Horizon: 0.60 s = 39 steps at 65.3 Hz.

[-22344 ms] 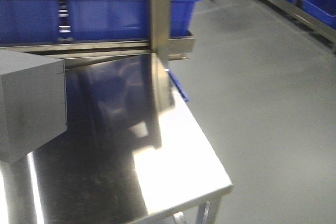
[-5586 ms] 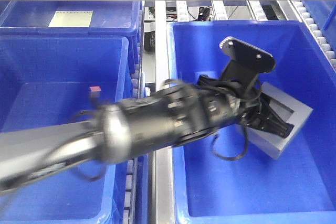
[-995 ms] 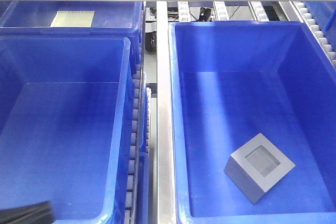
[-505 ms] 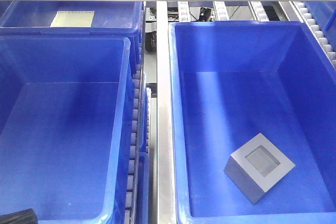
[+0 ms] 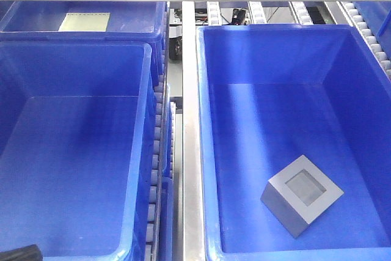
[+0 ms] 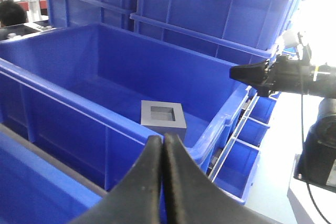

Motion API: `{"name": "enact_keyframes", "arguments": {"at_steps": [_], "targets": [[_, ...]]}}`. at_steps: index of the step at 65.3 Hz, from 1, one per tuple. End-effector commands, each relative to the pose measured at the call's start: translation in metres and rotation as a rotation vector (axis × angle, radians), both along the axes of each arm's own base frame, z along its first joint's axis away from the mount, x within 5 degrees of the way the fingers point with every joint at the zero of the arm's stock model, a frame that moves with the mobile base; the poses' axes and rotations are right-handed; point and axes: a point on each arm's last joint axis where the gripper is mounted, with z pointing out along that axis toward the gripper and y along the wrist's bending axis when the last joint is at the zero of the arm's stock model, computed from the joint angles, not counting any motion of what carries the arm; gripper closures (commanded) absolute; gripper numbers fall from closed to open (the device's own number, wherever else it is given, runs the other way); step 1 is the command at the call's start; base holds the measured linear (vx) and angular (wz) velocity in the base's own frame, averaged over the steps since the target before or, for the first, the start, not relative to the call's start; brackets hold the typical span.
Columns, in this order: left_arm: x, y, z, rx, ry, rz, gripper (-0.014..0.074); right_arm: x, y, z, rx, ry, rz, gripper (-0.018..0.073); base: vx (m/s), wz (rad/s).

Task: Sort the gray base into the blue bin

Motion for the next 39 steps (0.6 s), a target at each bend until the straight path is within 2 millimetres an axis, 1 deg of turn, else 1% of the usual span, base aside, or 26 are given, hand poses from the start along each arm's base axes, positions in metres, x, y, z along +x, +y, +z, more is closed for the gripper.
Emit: {"name": "enact_keyframes", "arguments": {"at_steps": [1,25,33,39], "targets": [[-0.001,-0.001,0.014,-0.072,-0.054,-0.016,0.0603,0.001,0.0,0.006,-0.02,-0.066,0.0,0.0564,0.0,0.0],[-0.002,0.002,0.015,-0.078,-0.073,-0.006,0.0603,0.001,0.0,0.006,-0.02,-0.066,0.0,0.0564,0.0,0.0],[-0.005,0.014,0.017,-0.093,-0.116,0.062,0.0603,0.001,0.0,0.006,-0.02,-0.066,0.0,0.0564,0.0,0.0],[-0.011,0.028,0.018,-0.105,-0.157,0.14,0.0603,0.001,0.0,0.006,-0.02,-0.066,0.0,0.0564,0.0,0.0]]}}
